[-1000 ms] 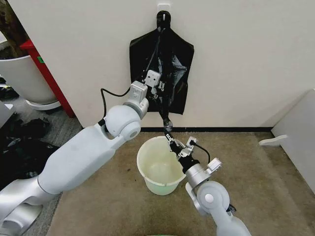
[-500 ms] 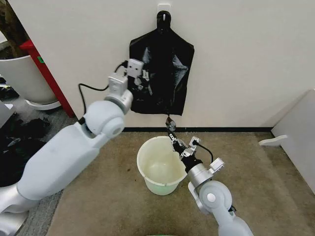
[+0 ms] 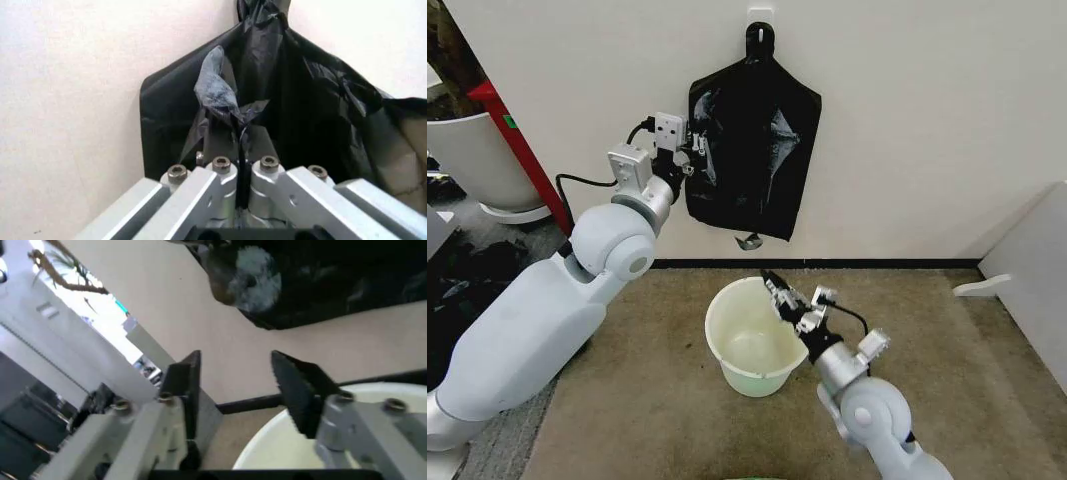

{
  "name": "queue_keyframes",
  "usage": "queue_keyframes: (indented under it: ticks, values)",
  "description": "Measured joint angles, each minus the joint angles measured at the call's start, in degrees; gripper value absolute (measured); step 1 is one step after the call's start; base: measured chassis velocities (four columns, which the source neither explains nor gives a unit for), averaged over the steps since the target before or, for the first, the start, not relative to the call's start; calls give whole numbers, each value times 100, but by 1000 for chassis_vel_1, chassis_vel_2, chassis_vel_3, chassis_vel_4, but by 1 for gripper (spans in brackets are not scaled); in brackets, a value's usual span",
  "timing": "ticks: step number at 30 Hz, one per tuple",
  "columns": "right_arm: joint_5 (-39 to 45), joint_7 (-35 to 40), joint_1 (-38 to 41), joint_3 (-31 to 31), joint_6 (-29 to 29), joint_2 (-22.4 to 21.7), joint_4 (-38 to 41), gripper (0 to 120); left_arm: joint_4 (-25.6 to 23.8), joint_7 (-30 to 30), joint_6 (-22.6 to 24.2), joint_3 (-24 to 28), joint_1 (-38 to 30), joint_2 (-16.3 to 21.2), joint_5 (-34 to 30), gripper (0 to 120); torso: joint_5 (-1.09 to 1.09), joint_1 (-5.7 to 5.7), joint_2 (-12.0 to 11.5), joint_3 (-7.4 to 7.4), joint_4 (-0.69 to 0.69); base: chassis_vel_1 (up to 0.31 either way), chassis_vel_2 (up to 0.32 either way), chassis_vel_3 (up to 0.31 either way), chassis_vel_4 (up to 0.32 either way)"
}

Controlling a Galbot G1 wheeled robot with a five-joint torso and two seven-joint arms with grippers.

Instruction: Place the garbage bag over the trash bin.

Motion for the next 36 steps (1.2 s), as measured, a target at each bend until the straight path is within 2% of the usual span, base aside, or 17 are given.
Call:
queue_keyframes:
  ticks: [2,3,5,8,9,12,15,16,21,23,28,36]
  values:
    - [-22,59,-8,39,2,-34,112,45,0,9,-2,0,4,-2,0,0,0,0,0,0,0,0,0,0,0]
    - [-29,259,6,119,-26,-103,336,51,-1,24,-5,1,15,-5,0,0,1,0,0,0,0,0,0,0,0]
    - [93,503,104,302,-179,-256,747,56,-2,41,-7,12,40,-10,2,0,0,0,0,0,0,0,0,0,0]
    - [475,858,437,694,-407,-726,1374,73,-21,78,-9,48,80,-1,13,0,-1,0,0,0,1,0,0,0,0]
    - [475,858,437,694,-407,-726,1374,73,-21,78,-9,48,80,-1,13,0,-1,0,0,0,1,0,0,0,0]
    - [1047,1683,951,736,-572,-1081,1605,84,-26,117,-9,65,79,-4,28,0,0,0,0,0,0,0,0,0,0]
    - [1276,2416,1666,499,-646,-1275,1459,97,-24,127,-10,79,78,-22,50,0,0,0,0,0,2,0,0,0,0]
    - [1276,2416,1666,499,-646,-1275,1459,97,-24,127,-10,79,78,-22,50,0,0,0,0,0,2,0,0,0,0]
    - [1710,3396,2830,-68,-819,-1387,1240,100,-26,124,-10,158,23,-19,58,0,-1,0,0,0,2,0,0,0,0]
    - [1797,3551,3020,-170,-885,-1384,1200,100,-26,122,-10,176,7,-21,58,0,-2,0,0,0,1,0,0,0,0]
    - [2115,4065,3969,-765,-942,-1180,752,100,-19,121,-10,204,-53,-30,58,0,-2,0,0,0,2,0,0,0,0]
    - [2146,4642,4513,-1246,-1033,-913,204,100,-34,122,-14,151,-22,-47,59,0,-2,0,0,0,2,0,0,0,0]
